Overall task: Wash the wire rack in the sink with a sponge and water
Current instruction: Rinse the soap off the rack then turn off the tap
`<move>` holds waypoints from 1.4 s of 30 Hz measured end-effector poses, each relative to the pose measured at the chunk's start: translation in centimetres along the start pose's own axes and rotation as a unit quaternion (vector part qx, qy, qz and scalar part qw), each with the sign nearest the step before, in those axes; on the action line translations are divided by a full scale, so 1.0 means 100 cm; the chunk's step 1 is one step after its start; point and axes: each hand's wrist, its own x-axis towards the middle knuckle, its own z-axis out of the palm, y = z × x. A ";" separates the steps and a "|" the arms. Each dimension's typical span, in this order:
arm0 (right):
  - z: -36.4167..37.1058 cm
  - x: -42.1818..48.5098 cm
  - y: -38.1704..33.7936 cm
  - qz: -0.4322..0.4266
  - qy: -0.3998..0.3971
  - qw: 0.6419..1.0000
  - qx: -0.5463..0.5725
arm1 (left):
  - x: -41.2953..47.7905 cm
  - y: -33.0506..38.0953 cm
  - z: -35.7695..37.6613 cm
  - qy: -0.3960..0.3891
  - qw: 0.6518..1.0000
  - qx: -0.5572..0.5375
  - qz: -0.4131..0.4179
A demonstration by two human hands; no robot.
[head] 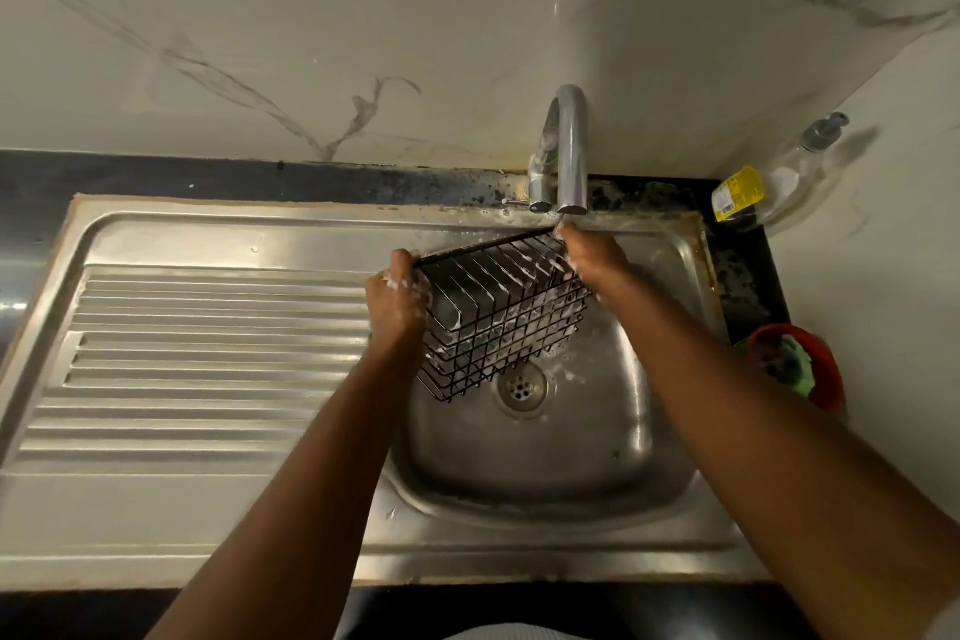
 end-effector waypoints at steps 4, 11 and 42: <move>-0.023 -0.007 0.005 0.054 -0.159 0.975 0.148 | -0.001 -0.012 -0.009 0.006 0.999 -0.029 -0.031; -0.032 0.004 0.039 0.059 -0.205 0.967 0.140 | -0.001 -0.031 -0.032 -0.002 0.983 -0.158 -0.091; 0.038 -0.090 -0.045 -0.231 -0.015 0.954 -0.188 | -0.002 -0.034 0.046 0.030 0.965 0.244 0.094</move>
